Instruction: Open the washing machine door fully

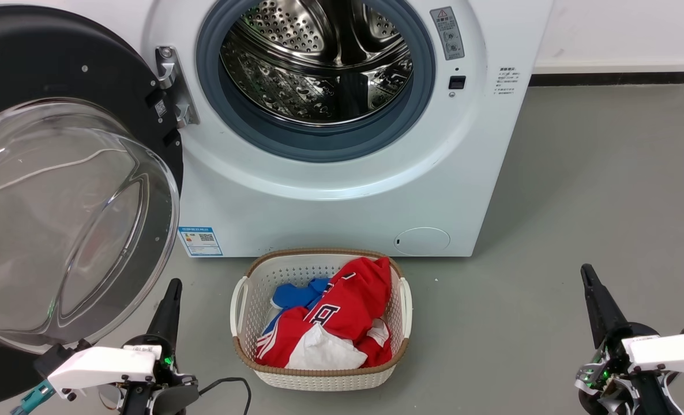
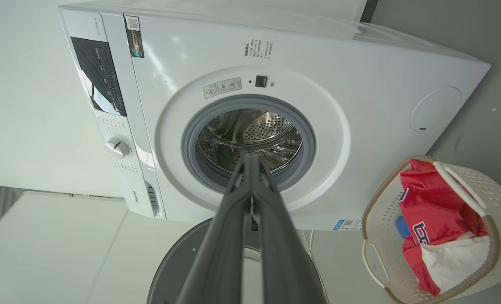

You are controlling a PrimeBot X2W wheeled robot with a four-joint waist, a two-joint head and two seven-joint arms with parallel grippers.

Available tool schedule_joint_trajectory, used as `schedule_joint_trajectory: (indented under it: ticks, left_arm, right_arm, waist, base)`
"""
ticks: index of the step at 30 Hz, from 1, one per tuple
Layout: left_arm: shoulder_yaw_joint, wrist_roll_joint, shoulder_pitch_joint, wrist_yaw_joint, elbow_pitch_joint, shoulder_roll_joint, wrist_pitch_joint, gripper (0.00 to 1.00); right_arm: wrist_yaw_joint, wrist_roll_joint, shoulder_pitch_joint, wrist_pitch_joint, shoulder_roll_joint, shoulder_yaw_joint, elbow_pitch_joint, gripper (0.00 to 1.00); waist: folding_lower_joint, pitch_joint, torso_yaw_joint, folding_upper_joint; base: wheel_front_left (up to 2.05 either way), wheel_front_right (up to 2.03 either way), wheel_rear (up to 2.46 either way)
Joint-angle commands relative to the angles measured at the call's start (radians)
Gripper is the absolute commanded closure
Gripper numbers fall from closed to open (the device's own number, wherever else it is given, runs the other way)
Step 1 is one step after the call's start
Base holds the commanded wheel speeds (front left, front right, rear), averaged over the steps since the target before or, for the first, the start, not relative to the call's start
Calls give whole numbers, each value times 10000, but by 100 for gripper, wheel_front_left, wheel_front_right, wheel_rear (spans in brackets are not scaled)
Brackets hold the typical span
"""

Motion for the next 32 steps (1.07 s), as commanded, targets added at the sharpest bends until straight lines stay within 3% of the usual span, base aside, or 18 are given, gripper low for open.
schedule_joint_trajectory:
  ticks: [1,17,32]
  left_arm:
    - [74,-177,-191,-81,8,-56,39,100]
    - [311,-1090,-245,-285,134,-267,225,100]
    - [314,-1080,-239,-279,131,-274,236,100]
  right_arm:
    - [1,253,-201,46,-11,-21,13,100]
    - [0,1402,-270,166,-10,-73,139,100]
    - [0,1409,-255,167,-10,-72,142,100]
  waist:
    - [0,2,8,-1]
    - [0,19,89,-1]
    - [0,20,93,-1]
  base:
    - [0,0,0]
    - [0,0,0]
    - [0,0,0]
